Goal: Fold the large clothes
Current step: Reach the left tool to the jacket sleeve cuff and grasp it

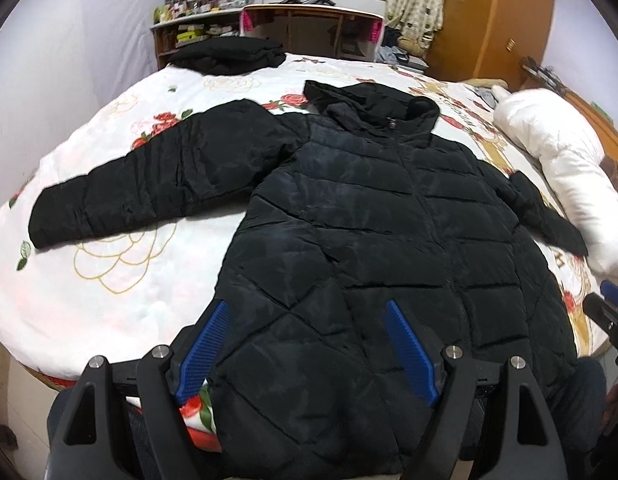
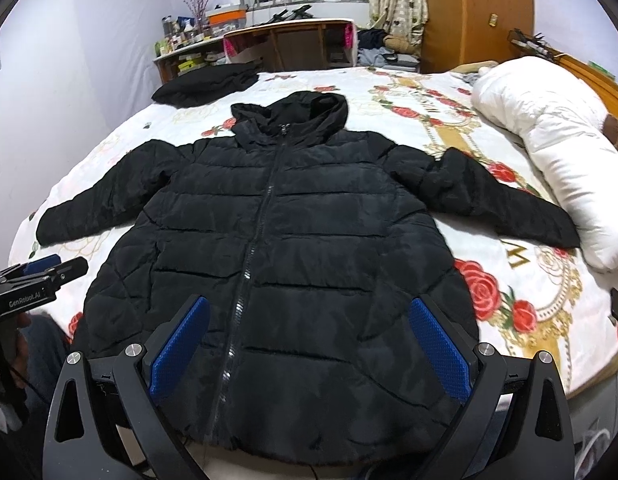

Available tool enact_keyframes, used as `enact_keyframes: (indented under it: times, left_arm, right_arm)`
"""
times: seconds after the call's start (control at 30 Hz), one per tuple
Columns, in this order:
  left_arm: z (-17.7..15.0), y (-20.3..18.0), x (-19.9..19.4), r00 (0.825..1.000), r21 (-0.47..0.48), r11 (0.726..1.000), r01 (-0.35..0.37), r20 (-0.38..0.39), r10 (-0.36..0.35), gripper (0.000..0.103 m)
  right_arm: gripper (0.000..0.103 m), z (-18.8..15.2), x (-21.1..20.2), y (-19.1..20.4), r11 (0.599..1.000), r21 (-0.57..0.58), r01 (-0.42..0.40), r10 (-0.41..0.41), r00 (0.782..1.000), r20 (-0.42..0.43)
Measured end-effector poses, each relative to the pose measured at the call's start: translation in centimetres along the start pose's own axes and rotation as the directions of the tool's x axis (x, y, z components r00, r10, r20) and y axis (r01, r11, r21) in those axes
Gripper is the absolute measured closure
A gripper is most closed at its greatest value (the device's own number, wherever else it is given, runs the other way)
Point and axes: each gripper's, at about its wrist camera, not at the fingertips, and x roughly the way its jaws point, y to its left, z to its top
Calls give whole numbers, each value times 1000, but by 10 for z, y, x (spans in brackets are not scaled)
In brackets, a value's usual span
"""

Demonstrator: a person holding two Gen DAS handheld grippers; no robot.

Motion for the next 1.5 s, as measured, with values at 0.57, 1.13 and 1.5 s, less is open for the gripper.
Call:
enact_keyframes:
  times: [0.57,1.13,1.5]
  left_arm:
    - [48,143,63,993,-297,948,-115,-4,119,22]
    - [31,323,102,943,-698,657,-286,-83,322,23]
    - [60,319,112,919,-603,721,-342,-52,392,91]
  right_arm:
    - [3,50,80,50,990,-130,-55,51,998,-36]
    - [3,68,119,66,984,-171,-51,41,997,-61]
    - [3,73,126,54,988,-151,-22,15,999,-50]
